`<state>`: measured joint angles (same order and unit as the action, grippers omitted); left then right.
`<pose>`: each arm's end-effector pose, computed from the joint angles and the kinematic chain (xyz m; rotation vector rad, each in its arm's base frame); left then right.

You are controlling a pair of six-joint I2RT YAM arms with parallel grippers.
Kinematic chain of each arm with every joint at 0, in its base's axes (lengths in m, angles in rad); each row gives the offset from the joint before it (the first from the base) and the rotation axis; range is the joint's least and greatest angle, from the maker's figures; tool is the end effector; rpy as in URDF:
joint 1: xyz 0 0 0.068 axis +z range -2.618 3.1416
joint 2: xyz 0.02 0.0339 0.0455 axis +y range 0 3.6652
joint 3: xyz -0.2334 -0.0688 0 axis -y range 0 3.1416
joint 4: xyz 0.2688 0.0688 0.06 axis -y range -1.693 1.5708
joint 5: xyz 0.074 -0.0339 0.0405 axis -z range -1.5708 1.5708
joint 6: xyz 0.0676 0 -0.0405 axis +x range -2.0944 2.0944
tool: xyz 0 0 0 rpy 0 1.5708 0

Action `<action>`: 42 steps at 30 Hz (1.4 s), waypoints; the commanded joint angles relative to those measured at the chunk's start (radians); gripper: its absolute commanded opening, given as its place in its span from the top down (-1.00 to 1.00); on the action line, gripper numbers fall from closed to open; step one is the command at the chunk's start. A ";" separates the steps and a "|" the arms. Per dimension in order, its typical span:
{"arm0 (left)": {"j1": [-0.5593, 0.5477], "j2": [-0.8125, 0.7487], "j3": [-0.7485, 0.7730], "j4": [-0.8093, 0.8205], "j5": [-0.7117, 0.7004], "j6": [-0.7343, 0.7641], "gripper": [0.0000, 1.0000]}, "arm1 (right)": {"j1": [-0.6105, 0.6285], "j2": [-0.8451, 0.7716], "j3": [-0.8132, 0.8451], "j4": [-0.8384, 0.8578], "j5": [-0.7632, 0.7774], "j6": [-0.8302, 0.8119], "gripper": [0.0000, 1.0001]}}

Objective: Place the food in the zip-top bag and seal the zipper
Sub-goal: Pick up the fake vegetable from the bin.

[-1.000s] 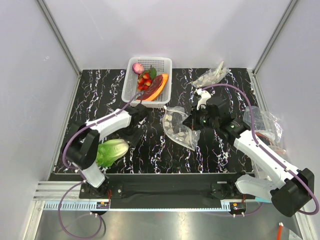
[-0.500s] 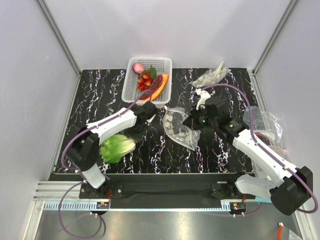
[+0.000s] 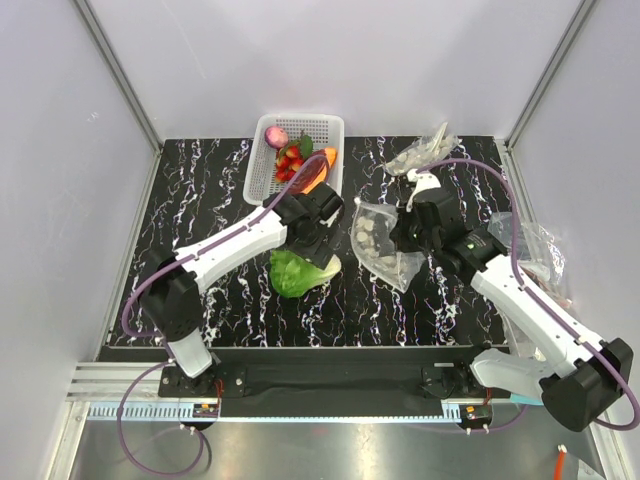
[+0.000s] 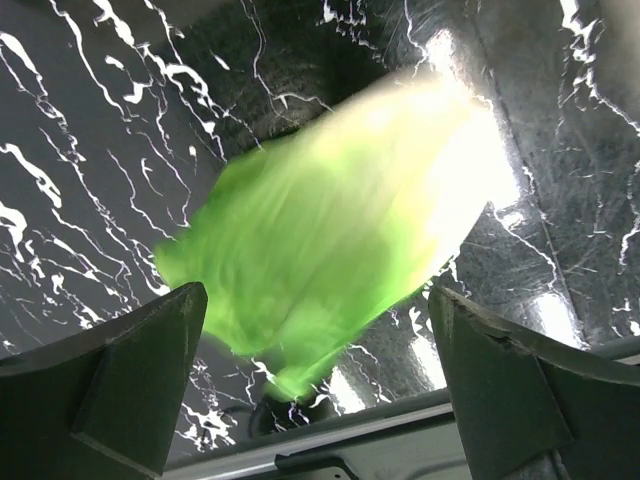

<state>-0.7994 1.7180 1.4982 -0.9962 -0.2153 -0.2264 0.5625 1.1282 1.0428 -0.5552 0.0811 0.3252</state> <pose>0.2741 -0.2611 0.2130 0.7204 2.6323 0.0169 0.2620 0.1587 0.2768 -0.2197 2.2278 0.4003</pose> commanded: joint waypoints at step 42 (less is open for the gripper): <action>0.005 -0.200 -0.383 0.335 0.108 -0.017 1.00 | 0.056 0.085 -0.043 0.070 0.079 0.055 0.99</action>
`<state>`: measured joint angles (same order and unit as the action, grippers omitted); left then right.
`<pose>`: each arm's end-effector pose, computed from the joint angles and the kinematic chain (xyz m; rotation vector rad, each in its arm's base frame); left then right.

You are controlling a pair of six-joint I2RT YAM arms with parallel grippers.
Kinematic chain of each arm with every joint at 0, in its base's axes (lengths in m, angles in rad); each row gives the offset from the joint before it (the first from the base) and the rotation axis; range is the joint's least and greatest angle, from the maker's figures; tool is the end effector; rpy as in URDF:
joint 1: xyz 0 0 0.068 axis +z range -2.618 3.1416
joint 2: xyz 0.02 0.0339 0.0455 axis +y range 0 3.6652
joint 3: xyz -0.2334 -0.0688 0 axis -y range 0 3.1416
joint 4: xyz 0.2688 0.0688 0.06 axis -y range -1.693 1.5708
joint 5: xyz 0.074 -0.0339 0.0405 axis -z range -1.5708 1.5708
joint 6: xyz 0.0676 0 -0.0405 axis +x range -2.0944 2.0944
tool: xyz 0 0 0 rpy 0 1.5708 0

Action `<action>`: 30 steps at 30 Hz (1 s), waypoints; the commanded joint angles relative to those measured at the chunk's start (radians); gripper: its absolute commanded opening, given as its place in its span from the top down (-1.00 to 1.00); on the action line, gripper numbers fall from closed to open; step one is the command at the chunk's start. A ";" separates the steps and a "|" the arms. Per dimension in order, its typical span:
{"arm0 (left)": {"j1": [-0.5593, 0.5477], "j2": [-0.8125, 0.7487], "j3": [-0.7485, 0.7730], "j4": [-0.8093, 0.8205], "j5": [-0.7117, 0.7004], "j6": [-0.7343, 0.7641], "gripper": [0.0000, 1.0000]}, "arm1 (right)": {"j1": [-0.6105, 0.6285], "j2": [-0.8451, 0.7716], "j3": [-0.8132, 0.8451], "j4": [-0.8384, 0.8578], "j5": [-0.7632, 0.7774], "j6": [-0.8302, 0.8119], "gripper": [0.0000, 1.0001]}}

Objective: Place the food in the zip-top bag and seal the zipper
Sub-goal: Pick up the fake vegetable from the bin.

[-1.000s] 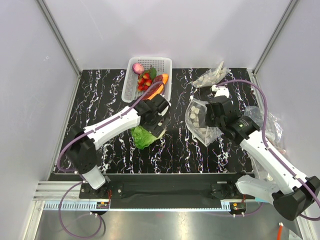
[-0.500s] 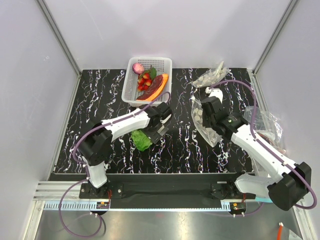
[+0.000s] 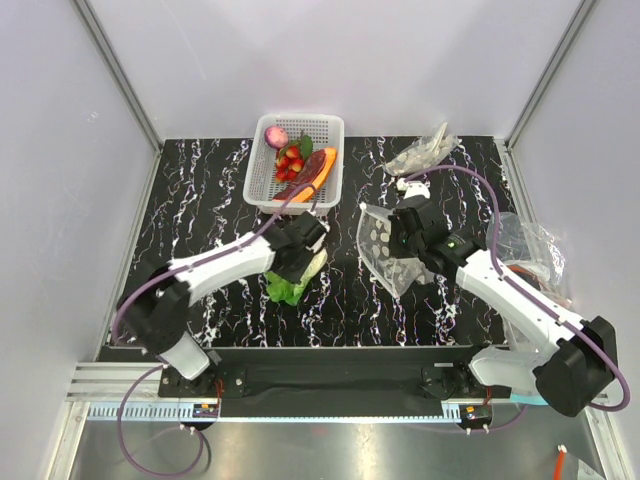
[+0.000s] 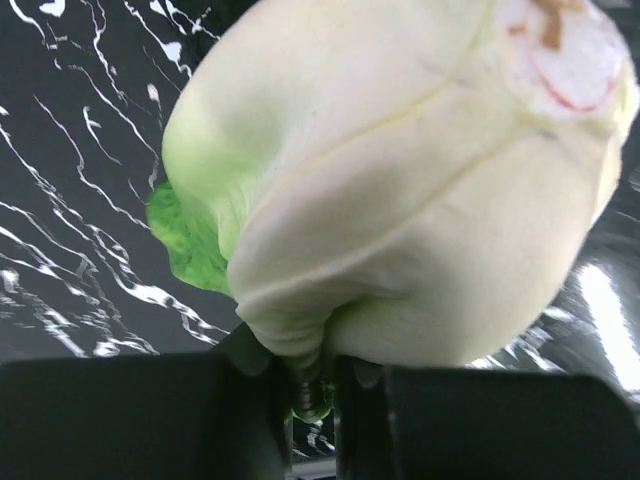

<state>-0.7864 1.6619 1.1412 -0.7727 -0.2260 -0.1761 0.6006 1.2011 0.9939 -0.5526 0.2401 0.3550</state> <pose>0.2527 -0.2318 0.1297 0.7963 2.6751 0.1004 0.2667 0.1632 0.2384 -0.1642 2.3069 0.2085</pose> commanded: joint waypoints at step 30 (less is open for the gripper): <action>-0.070 0.067 0.204 0.079 0.424 -0.054 1.00 | 0.105 0.069 -0.050 0.236 -0.188 0.067 1.00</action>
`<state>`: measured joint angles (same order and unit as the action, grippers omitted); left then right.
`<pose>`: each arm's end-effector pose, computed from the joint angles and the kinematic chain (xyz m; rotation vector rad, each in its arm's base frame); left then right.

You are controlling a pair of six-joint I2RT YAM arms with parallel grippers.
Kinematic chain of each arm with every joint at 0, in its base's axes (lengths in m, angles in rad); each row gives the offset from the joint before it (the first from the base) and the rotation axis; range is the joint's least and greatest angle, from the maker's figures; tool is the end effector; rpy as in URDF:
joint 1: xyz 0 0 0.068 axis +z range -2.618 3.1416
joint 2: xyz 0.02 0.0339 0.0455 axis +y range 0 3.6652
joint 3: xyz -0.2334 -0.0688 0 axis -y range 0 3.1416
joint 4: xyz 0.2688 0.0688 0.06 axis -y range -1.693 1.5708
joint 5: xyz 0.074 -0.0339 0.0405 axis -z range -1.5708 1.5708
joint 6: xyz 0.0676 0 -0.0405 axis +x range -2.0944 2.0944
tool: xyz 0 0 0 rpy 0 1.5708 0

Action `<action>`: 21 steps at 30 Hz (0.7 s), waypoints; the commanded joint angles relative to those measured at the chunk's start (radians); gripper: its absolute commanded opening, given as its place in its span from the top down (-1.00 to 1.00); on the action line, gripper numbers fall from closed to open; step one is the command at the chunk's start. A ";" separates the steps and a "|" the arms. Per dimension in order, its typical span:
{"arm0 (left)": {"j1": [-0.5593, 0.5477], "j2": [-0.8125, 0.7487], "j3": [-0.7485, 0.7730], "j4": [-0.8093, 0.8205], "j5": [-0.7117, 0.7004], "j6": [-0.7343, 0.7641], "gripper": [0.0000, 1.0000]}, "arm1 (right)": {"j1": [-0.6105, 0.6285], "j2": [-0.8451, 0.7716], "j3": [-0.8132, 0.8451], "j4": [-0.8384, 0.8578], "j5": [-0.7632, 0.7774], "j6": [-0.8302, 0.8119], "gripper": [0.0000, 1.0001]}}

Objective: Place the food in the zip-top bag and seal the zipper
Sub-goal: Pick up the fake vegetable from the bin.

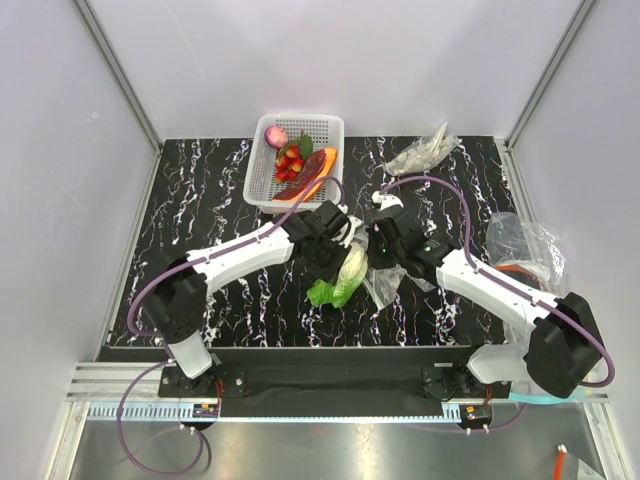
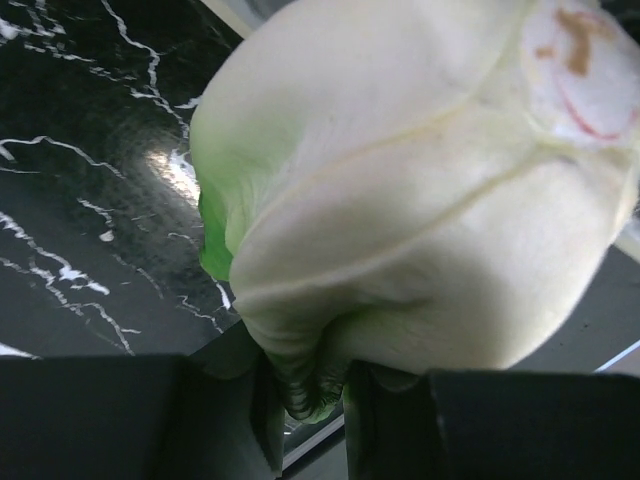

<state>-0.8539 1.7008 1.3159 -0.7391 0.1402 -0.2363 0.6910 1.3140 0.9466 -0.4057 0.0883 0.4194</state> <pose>0.2444 -0.2948 0.1725 0.8901 2.6437 -0.4960 0.2614 0.2085 0.2000 -0.2787 2.3674 0.4400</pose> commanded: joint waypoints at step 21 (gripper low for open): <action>-0.008 0.192 0.028 0.107 0.127 0.018 1.00 | 0.022 -0.094 -0.008 0.018 0.057 -0.045 0.28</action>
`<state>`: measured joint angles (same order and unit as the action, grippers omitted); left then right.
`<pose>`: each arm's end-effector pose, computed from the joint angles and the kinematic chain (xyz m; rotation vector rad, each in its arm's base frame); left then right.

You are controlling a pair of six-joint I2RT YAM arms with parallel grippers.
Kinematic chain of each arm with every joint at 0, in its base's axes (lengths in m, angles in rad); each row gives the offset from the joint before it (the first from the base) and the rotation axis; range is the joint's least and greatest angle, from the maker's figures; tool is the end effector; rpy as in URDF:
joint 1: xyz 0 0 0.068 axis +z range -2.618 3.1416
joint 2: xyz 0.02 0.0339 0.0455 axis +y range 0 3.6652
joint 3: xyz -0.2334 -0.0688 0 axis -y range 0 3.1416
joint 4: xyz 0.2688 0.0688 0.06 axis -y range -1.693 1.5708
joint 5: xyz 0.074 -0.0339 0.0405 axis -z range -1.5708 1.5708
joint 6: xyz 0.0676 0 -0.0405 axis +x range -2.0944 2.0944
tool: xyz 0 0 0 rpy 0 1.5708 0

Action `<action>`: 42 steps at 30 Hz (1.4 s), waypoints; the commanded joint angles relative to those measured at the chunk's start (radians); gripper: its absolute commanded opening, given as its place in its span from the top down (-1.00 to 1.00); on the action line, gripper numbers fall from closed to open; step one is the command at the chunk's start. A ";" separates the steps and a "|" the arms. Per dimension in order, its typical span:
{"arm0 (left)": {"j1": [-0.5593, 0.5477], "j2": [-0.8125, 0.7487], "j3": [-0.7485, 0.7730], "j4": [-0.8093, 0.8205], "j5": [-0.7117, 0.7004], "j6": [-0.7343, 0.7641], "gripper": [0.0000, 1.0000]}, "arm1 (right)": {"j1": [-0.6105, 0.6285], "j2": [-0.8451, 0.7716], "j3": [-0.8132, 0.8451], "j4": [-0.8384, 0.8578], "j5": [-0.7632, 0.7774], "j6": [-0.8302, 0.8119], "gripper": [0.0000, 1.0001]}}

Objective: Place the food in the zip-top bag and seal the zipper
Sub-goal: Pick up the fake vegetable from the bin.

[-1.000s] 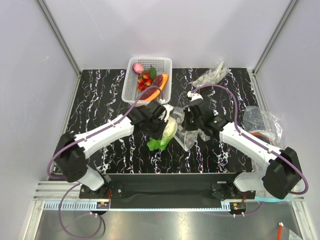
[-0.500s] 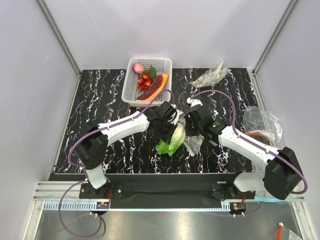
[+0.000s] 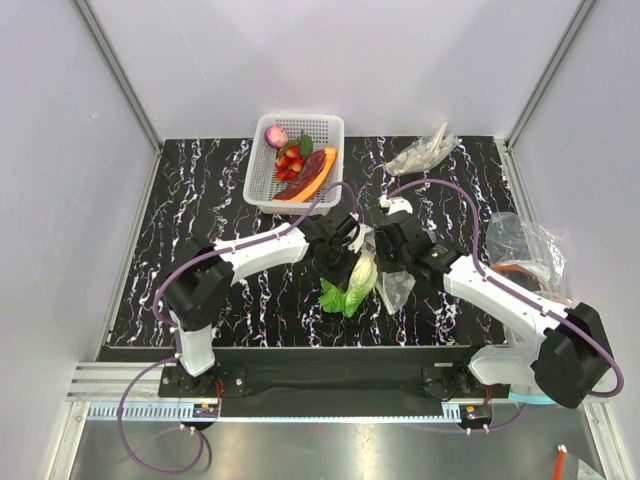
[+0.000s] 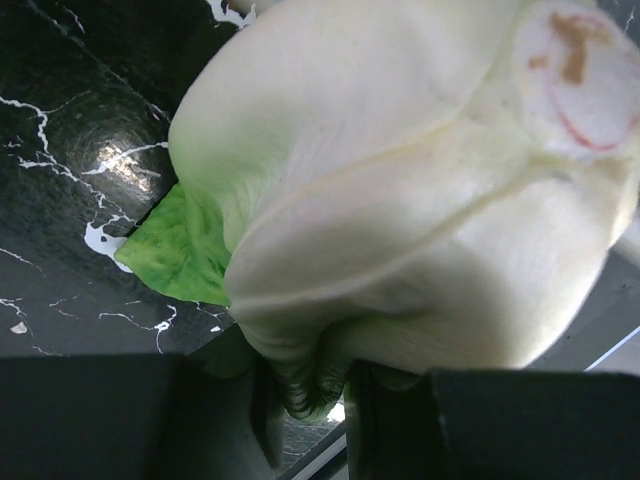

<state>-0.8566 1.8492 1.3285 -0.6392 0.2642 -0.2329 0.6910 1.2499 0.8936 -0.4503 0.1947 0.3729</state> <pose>0.2505 -0.3159 0.1286 0.9524 2.6963 -0.6335 0.2521 0.1915 0.1962 -0.2840 2.3591 0.2841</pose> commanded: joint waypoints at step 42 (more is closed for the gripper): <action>0.298 -0.787 -0.485 0.319 -0.011 -0.218 1.00 | 0.185 0.312 0.177 -0.105 0.362 -0.189 -0.18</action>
<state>-0.5625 1.1473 0.8516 -0.4099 0.2588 -0.4244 0.8482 1.5249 1.0058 -0.5159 0.3977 0.2161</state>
